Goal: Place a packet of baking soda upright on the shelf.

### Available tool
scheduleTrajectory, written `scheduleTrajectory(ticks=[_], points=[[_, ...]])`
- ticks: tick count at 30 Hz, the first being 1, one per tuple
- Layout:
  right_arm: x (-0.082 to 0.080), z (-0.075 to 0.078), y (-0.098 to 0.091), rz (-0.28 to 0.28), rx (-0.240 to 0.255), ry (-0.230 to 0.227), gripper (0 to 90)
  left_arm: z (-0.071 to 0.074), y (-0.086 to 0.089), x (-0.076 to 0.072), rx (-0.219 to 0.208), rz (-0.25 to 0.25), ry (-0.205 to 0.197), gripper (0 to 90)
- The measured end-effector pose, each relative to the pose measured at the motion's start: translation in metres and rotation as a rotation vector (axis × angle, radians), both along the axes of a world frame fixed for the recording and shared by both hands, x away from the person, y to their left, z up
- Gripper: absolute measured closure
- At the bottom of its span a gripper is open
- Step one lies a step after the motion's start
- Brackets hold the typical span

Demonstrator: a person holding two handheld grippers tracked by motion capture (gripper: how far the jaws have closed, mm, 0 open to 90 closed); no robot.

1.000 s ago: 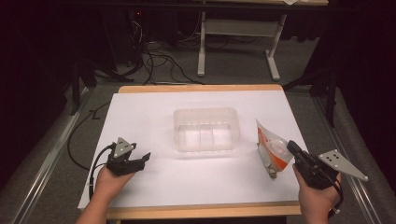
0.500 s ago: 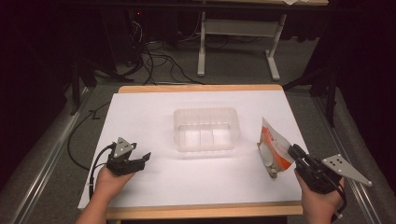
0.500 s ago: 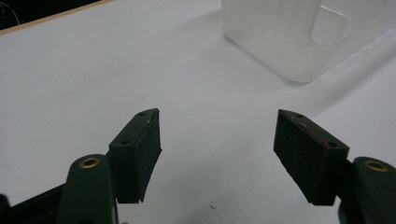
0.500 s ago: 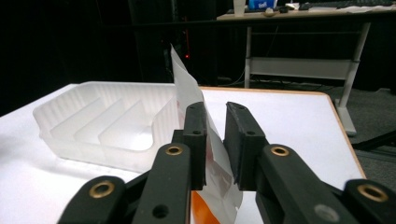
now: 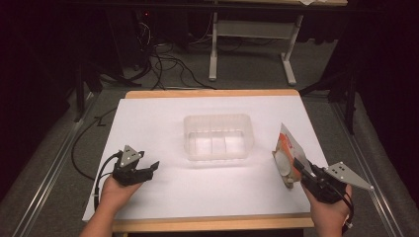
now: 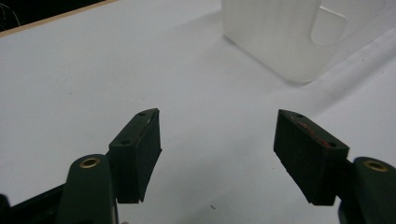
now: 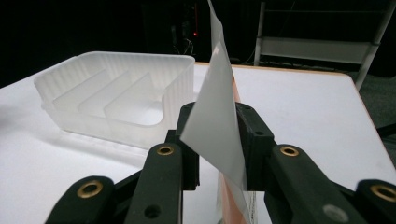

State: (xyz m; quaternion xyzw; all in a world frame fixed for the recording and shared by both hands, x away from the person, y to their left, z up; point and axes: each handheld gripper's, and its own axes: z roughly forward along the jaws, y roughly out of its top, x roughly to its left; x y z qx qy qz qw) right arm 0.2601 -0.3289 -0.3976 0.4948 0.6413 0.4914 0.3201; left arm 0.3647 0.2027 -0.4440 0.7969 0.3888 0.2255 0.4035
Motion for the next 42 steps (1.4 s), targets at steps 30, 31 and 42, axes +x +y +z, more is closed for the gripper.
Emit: scheduleTrajectory(ticks=[30,31,42], points=[[0.0088,-0.0042,-0.0059,-0.067,0.006,0.008,90.0,-0.0001,-0.0007,0.0004,0.004,-0.005,0.001,32.3],[0.0093,-0.0041,-0.0059,-0.061,0.007,0.008,90.0,-0.0002,-0.0008,0.0004,0.004,-0.006,0.001,32.3],[0.0113,-0.0005,-0.0053,-0.069,0.012,-0.003,90.0,-0.0005,-0.0011,0.0006,0.005,-0.005,0.0,32.3]])
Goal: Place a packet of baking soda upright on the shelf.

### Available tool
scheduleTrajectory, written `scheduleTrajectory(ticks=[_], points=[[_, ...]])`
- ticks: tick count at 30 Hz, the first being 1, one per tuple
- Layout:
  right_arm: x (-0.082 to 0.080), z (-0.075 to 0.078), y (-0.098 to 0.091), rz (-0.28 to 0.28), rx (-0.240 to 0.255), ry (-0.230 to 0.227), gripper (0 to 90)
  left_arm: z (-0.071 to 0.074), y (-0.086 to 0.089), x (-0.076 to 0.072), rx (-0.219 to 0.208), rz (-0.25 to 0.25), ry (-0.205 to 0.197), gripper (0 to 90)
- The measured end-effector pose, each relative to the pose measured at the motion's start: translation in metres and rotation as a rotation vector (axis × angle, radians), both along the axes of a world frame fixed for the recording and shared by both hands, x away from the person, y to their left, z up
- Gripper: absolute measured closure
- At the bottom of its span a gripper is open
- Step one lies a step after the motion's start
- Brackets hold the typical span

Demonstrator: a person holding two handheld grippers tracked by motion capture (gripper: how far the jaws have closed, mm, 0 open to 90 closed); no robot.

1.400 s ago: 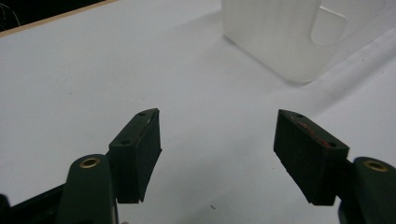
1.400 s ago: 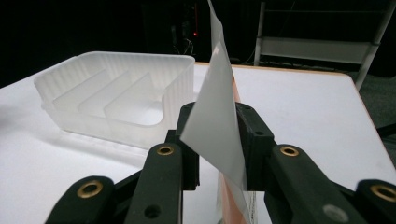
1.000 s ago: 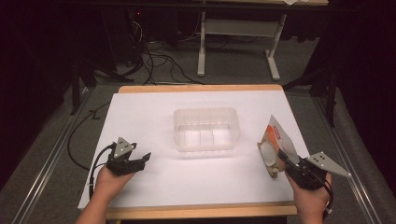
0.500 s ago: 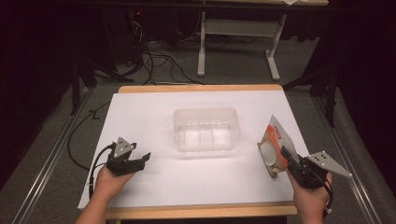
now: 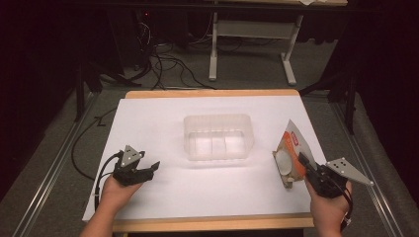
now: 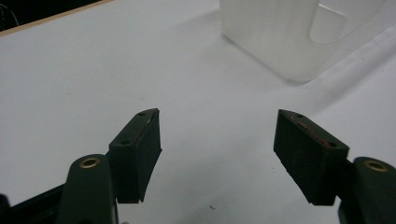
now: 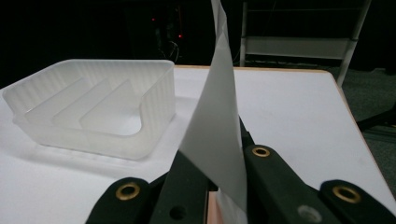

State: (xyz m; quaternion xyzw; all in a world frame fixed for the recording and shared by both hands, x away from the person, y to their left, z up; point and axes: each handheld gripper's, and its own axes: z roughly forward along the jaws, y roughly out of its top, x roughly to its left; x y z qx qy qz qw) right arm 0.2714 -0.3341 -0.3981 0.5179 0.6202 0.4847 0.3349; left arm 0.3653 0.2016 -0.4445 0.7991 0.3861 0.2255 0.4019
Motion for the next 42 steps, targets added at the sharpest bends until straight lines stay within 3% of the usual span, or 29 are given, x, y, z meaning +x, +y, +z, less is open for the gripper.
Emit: scheduleTrajectory(ticks=[14,25,42], points=[[-0.002,0.01,0.002,-0.007,-0.031,-0.043,90.0,0.0,0.0,0.0,0.001,-0.001,-0.002,32.3],[-0.006,0.021,0.003,-0.002,-0.013,-0.082,90.0,0.0,0.0,-0.001,-0.009,-0.003,-0.007,32.3],[0.021,0.056,0.014,0.025,-0.008,-0.118,90.0,0.001,0.003,-0.001,-0.031,0.002,-0.013,32.2]])
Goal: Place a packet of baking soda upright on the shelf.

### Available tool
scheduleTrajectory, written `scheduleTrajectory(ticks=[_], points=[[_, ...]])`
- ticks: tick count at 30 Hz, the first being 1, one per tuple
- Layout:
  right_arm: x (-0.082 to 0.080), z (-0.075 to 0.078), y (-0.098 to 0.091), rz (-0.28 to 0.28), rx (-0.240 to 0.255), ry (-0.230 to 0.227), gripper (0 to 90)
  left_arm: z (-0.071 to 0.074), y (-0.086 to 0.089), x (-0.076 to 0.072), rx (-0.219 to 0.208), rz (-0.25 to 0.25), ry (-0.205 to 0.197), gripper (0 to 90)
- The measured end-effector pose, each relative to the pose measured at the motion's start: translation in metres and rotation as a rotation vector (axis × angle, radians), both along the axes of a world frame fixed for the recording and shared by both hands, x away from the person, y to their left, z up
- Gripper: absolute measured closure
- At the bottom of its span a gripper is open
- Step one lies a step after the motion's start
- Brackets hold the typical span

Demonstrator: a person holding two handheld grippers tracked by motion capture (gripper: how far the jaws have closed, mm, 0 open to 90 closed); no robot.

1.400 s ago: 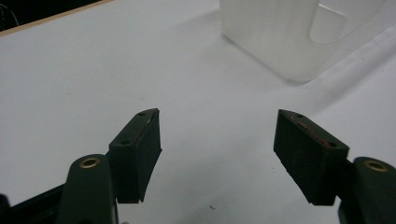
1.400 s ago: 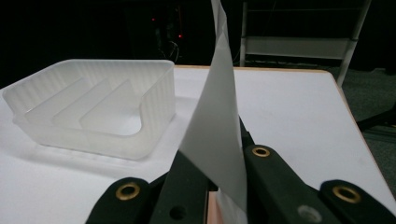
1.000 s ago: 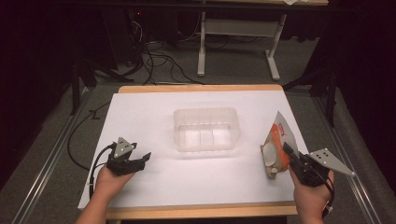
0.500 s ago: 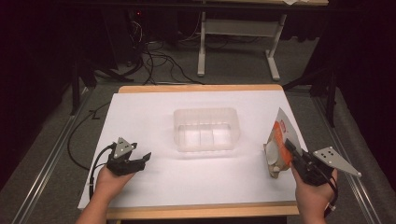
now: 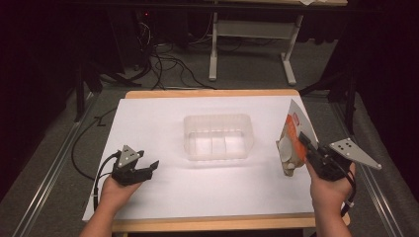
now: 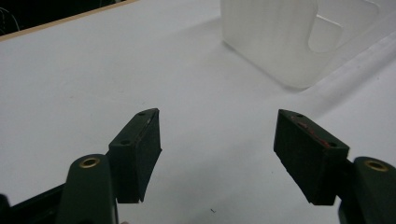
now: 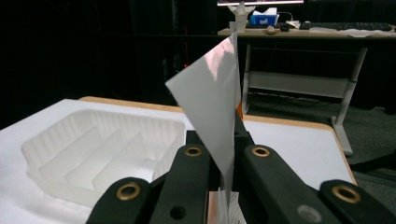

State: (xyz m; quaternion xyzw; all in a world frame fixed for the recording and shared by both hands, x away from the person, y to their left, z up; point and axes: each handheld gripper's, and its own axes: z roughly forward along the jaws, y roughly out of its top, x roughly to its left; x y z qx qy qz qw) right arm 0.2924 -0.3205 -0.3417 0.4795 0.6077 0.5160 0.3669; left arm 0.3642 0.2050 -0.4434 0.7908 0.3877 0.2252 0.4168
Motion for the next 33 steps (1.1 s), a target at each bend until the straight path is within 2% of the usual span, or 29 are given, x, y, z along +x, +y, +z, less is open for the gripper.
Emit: scheduleTrajectory(ticks=[9,20,24,33], points=[[0.012,0.022,0.01,0.01,0.001,-0.024,90.0,0.001,0.001,0.0,-0.006,-0.001,-0.003,32.2],[0.021,0.051,0.036,0.056,-0.004,-0.072,90.0,0.0,0.0,-0.001,-0.004,-0.003,-0.003,32.2],[0.025,0.062,0.05,0.084,-0.005,-0.089,90.0,0.0,0.0,-0.001,-0.007,-0.003,-0.001,32.1],[0.035,0.069,0.078,0.132,0.002,-0.099,90.0,0.001,0.001,-0.002,-0.013,-0.003,-0.003,32.1]])
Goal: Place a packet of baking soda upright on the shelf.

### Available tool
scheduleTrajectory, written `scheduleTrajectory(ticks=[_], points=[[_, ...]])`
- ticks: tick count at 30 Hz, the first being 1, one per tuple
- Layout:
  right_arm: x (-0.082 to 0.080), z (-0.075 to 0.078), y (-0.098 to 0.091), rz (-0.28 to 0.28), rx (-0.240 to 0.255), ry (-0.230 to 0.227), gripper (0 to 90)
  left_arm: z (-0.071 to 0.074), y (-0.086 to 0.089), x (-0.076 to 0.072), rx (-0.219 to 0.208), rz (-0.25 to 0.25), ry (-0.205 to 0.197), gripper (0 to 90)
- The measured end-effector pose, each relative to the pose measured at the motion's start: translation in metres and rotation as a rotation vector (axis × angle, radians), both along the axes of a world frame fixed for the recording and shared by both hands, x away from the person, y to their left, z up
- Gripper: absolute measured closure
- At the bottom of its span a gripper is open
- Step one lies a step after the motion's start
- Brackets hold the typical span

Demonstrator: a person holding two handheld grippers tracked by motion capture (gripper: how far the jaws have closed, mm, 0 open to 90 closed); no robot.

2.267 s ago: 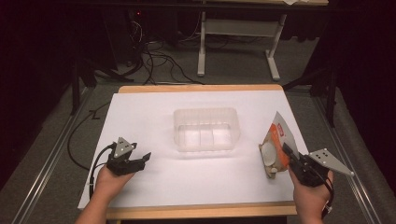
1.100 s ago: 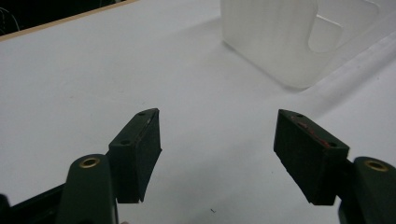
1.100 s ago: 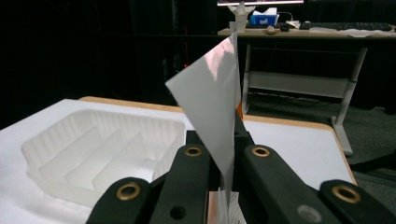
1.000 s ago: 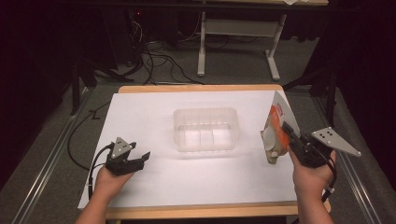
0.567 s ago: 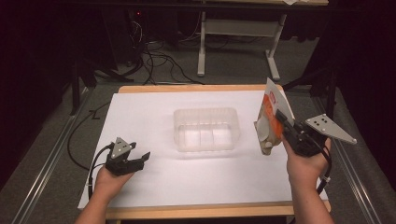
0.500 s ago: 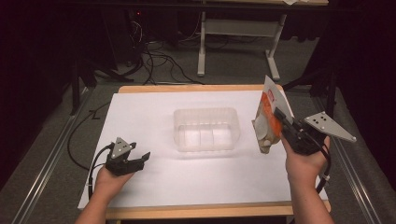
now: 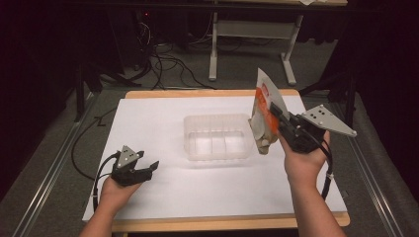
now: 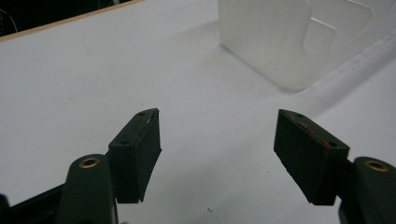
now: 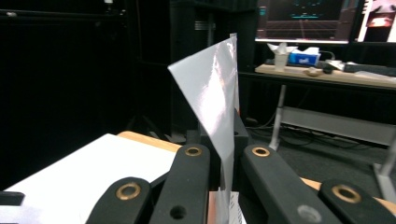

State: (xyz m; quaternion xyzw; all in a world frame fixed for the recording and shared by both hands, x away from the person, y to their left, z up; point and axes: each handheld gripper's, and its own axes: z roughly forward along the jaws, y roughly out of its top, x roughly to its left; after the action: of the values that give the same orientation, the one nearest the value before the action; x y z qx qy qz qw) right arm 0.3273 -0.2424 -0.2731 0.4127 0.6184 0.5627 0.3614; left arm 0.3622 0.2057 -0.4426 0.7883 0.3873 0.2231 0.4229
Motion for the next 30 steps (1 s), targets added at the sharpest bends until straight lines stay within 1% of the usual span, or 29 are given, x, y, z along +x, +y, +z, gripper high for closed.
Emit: scheduleTrajectory(ticks=[5,6,12,13,14,19,24,30], points=[[0.009,-0.004,0.017,0.034,0.013,0.005,90.0,0.0,0.0,0.0,-0.003,-0.002,0.001,32.1],[0.011,-0.005,0.021,0.039,0.017,0.012,90.0,0.0,0.0,0.0,-0.006,-0.001,0.0,32.1],[0.023,-0.011,0.041,0.068,0.009,0.02,90.0,0.0,0.001,0.0,-0.007,-0.001,-0.002,32.1],[0.027,-0.014,0.046,0.074,0.004,0.023,90.0,0.0,0.001,0.0,-0.006,-0.001,-0.004,32.1],[0.027,-0.014,0.046,0.074,0.004,0.023,90.0,0.001,0.001,0.0,-0.007,-0.002,-0.004,32.1],[0.037,-0.023,0.062,0.087,0.008,0.039,90.0,0.0,0.0,0.0,-0.01,-0.005,0.0,32.1],[0.044,-0.029,0.069,0.091,0.014,0.045,90.0,0.001,0.0,0.0,-0.011,-0.007,-0.005,32.1],[0.055,-0.041,0.082,0.094,0.006,0.064,90.0,0.001,0.0,0.0,-0.014,-0.008,-0.003,32.1]])
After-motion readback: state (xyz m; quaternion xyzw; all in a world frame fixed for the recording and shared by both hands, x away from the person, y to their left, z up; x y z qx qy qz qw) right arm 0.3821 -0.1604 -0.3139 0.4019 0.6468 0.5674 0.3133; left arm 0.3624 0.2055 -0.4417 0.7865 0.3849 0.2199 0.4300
